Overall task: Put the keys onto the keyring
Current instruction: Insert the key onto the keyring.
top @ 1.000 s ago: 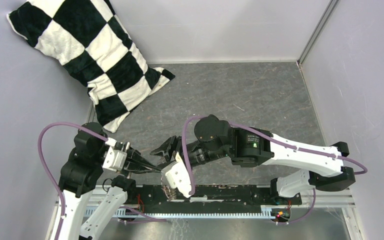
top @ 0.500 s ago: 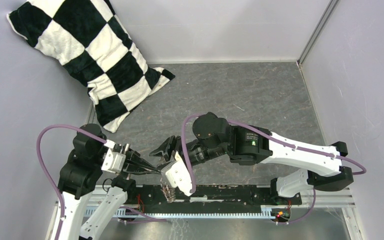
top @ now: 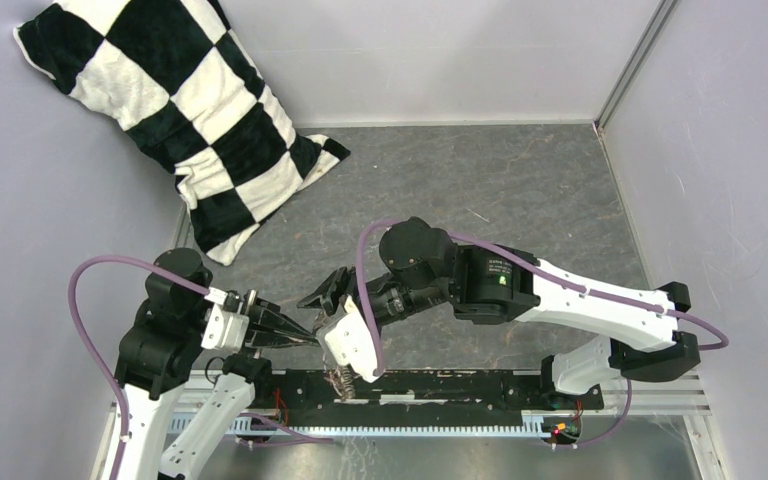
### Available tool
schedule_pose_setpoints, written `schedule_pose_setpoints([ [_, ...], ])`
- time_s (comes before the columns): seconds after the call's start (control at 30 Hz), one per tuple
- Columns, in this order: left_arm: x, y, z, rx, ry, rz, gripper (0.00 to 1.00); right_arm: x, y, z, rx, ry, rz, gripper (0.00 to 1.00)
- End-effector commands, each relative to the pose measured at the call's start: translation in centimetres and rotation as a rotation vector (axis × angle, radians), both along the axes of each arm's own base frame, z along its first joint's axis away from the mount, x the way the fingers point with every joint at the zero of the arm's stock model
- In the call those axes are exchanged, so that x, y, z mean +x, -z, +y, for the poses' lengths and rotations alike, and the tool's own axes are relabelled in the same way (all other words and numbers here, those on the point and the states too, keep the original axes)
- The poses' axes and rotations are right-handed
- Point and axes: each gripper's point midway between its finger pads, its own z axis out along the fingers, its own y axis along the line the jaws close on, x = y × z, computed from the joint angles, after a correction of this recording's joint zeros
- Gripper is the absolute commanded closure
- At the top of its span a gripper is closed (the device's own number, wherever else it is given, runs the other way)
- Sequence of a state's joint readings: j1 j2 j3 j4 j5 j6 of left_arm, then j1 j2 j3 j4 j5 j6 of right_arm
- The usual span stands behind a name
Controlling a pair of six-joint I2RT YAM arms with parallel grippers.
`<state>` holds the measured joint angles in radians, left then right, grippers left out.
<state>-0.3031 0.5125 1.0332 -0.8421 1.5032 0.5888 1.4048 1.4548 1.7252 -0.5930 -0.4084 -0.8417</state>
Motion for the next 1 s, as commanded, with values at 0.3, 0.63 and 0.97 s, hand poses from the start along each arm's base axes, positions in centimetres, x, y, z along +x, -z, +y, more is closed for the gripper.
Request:
schedule_pose_setpoints([
  [0.3, 0.9, -2.4, -0.4, -0.069, 0.039, -0.201, 0.98, 1.7, -2.0, 0.9, 0.105, 0.082, 0.015, 0.45],
  [0.63, 5.3, -3.3, -1.8, -0.090, 0.065, -0.234, 0.98, 5.2, -3.1, -0.6, 0.200, 0.229, 0.020, 0.44],
  [0.97, 6.4, -3.3, -2.0, -0.088, 0.035, -0.300, 0.98, 6.2, -3.5, -1.1, 0.212, 0.220, 0.038, 0.43],
])
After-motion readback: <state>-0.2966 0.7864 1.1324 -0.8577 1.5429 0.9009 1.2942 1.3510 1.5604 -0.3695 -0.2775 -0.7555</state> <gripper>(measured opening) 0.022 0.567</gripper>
